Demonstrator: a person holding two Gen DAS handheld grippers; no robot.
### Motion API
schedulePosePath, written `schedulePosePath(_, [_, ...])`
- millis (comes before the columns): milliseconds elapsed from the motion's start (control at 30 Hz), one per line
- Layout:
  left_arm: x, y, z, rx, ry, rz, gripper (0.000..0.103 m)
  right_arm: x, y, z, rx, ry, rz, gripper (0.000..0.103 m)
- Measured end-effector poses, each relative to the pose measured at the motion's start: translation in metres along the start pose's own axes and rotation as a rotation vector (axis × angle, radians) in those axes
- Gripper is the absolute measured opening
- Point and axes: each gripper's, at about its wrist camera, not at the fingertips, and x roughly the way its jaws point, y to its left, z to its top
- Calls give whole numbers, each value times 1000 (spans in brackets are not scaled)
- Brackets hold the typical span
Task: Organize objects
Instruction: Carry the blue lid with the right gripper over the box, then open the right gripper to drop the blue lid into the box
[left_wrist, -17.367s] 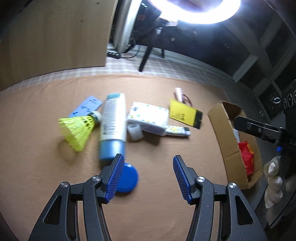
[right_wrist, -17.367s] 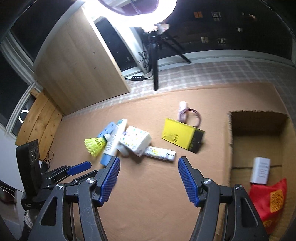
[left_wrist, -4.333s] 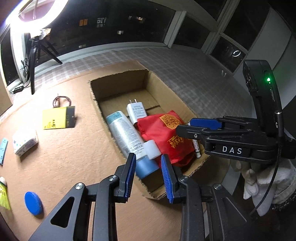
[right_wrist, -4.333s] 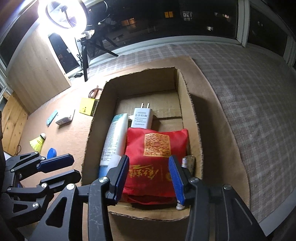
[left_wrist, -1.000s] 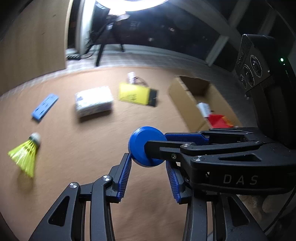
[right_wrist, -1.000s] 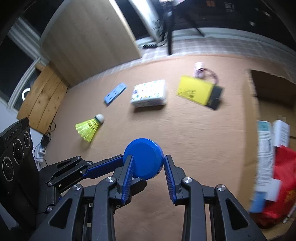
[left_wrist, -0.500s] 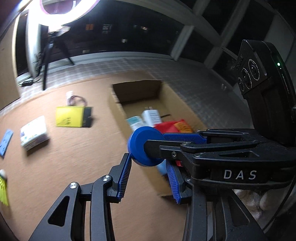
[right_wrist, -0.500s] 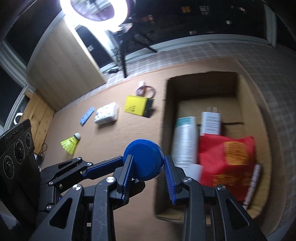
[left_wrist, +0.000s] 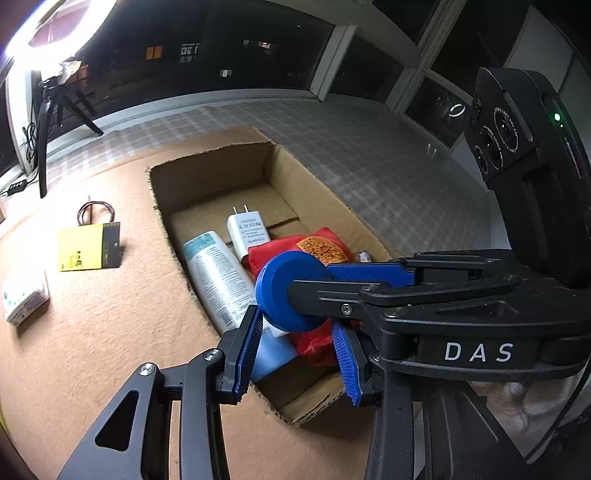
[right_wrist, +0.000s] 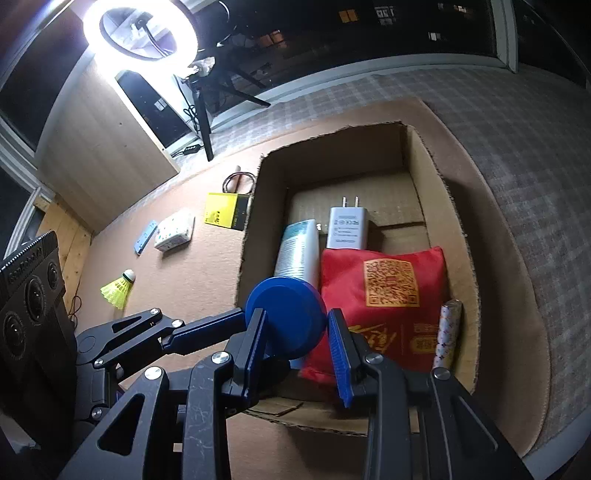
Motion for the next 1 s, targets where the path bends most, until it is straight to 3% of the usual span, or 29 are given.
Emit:
schedulePosePath(433, [5, -5, 1, 14, 14, 9, 44, -1, -6, -3, -1, -4, -18, 30])
schedulePosePath(533, [2, -4, 0, 14, 8, 22, 54, -1, -3, -3, -13, -10, -34, 36])
schedulePosePath(1000, [-31, 21, -12, -30, -20, 61, 54, -8, 22, 3, -94, -92, -18, 48])
